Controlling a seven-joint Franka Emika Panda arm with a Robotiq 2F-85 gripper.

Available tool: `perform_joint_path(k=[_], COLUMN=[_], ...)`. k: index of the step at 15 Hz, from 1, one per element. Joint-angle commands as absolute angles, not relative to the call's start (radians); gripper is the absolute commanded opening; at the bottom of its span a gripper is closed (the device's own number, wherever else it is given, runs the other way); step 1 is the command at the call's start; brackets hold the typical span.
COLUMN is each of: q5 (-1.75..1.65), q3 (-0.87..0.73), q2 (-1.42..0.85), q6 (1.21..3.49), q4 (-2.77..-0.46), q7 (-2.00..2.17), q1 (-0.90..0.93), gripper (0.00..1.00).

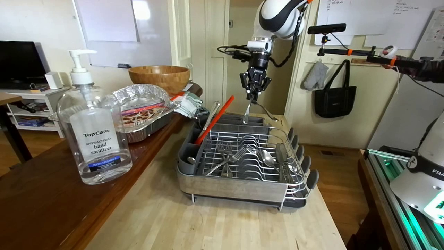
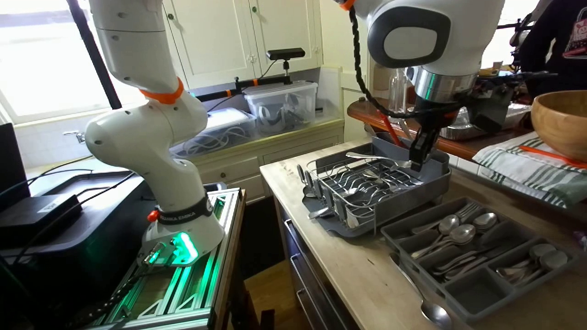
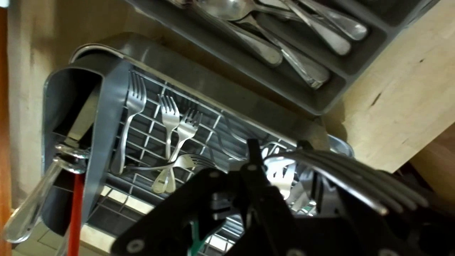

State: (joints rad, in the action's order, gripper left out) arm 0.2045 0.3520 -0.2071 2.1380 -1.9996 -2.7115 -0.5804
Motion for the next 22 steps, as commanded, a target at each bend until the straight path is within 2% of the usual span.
perform_joint_path(k=[1,2,3,4,7,8,9,10,11,13,14,17,18,22], q5=[0.085,0.066,0.084,0.137,0.127,0.126,0.106,0.074,0.018,0.019,-0.013,-0.065,-0.169,-0.486], q3=[0.314,0.292,0.165,0.152,0.104,0.102,0.095,0.175,0.324,0.35,0.478,0.516,0.587,0.785], q2=[-0.262,-0.272,-0.282,-0.235,-0.267,-0.27,-0.27,-0.283,-0.301,-0.325,-0.356,-0.43,-0.516,-0.7], q6=[2.049,2.041,2.034,2.072,2.07,2.07,2.074,2.069,2.06,2.051,2.048,1.998,1.925,1.784], q4=[-1.924,-1.912,-1.904,-1.951,-1.933,-1.932,-1.936,-1.915,-1.884,-1.851,-1.822,-1.75,-1.635,-1.45], q7=[-2.74,-2.729,-2.725,-2.734,-2.729,-2.728,-2.753,-2.764,-2.717,-2.775,-2.734,-2.755,-2.749,-2.727], q1=[-0.542,-0.513,-0.382,-0.386,-0.326,-0.321,-0.308,-0.379,-0.48,-0.494,-0.582,-0.608,-0.7,-0.839], gripper=[0.07,0.07,0.07,0.3,0.3,0.07,0.07,0.07,0.07,0.07,0.07,0.07,0.07,0.07])
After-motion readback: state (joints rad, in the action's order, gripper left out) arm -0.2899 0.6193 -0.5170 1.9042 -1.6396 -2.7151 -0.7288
